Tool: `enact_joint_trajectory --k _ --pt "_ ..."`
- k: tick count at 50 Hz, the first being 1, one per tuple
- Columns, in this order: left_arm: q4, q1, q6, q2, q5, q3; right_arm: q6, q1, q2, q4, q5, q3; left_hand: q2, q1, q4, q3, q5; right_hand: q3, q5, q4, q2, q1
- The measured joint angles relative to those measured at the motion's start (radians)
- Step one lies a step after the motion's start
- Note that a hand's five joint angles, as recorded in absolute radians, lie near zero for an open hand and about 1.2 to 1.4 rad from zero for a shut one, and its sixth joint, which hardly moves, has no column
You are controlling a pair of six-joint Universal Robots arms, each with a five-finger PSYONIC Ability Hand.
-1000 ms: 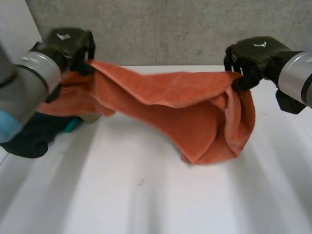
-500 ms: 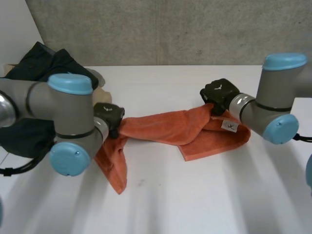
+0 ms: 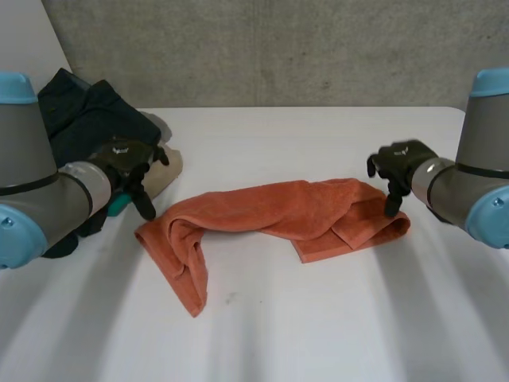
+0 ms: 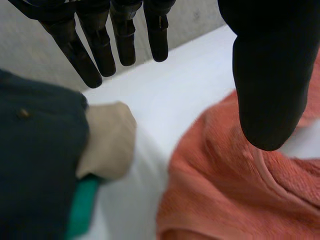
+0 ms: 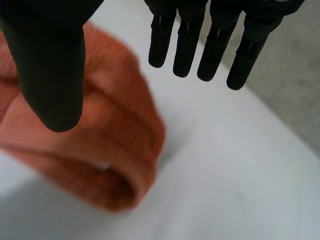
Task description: Fold the laundry.
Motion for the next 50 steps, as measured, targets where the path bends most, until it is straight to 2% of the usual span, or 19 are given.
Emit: enact_joint_trajectory --k 6,13,18,19,20,21,23,24,27,29,34,40,45,50 --pt "-0.040 0.023 -0.055 -0.123 0.065 0.056 0.060 -0.019 0.075 -0.004 -0.021 -0.014 0.002 0.001 0.002 0.002 0.002 -0.017 -0.049 -0.029 -0.024 -0.015" --pt "-0.098 0.000 -0.082 -0.256 0.077 0.181 0.125 -0.008 0.171 -0.083 -0.035 -0.076 0.016 0.011 0.018 0.013 0.025 -0.059 -0.100 -0.076 -0.069 -0.053" --pt "-0.118 -0.029 -0.079 -0.349 0.037 0.317 0.160 0.016 0.253 -0.169 -0.019 -0.146 0.346 0.387 0.353 0.344 0.347 -0.065 -0.106 -0.086 -0.074 -0.058" --pt "-0.120 -0.033 -0.079 -0.361 0.031 0.338 0.162 0.018 0.262 -0.176 -0.017 -0.154 0.539 0.559 0.529 0.535 0.516 -0.056 -0.081 -0.070 -0.063 -0.049" --pt "-0.122 -0.036 -0.078 -0.372 0.026 0.357 0.165 0.022 0.275 -0.187 -0.014 -0.167 0.565 0.583 0.556 0.548 0.543 -0.045 -0.061 -0.054 -0.050 -0.042" --pt "-0.128 -0.045 -0.077 -0.397 0.016 0.400 0.168 0.029 0.297 -0.202 -0.010 -0.192 0.752 0.731 0.756 0.746 0.733 0.091 0.083 0.083 0.109 0.106" --pt "-0.138 -0.054 -0.074 -0.423 0.008 0.447 0.168 0.036 0.319 -0.212 -0.007 -0.219 0.838 0.749 0.840 0.828 0.804 0.165 0.155 0.157 0.168 0.183" --pt "-0.148 -0.060 -0.072 -0.441 0.003 0.482 0.167 0.039 0.330 -0.216 -0.006 -0.236 0.857 0.749 0.863 0.846 0.822 0.474 0.459 0.464 0.483 0.487" --pt "-0.188 -0.079 -0.058 -0.487 -0.011 0.600 0.157 0.047 0.372 -0.224 -0.014 -0.315 0.865 0.749 0.868 0.854 0.825 0.666 0.651 0.665 0.667 0.637" --pt "-0.204 -0.084 -0.046 -0.499 -0.021 0.664 0.149 0.047 0.387 -0.225 -0.022 -0.357 0.865 0.749 0.868 0.854 0.825 0.677 0.655 0.679 0.669 0.637" --pt "-0.208 -0.085 0.002 -0.485 -0.076 0.890 0.127 0.035 0.403 -0.272 -0.047 -0.526 0.865 0.769 0.870 0.854 0.825 0.678 0.655 0.682 0.669 0.637" --pt "-0.114 -0.078 0.010 -0.383 -0.119 1.051 0.177 0.000 0.346 -0.422 -0.070 -0.676 0.867 0.778 0.870 0.855 0.854 0.678 0.655 0.682 0.669 0.637" --pt "-0.033 -0.080 -0.021 -0.282 -0.111 0.979 0.229 -0.017 0.268 -0.471 -0.101 -0.690 0.867 0.778 0.870 0.855 0.863 0.678 0.655 0.682 0.669 0.637" --pt "0.020 -0.083 -0.029 -0.206 -0.096 0.784 0.248 -0.017 0.194 -0.405 -0.129 -0.623 0.868 0.783 0.871 0.858 0.863 0.678 0.655 0.682 0.669 0.637"
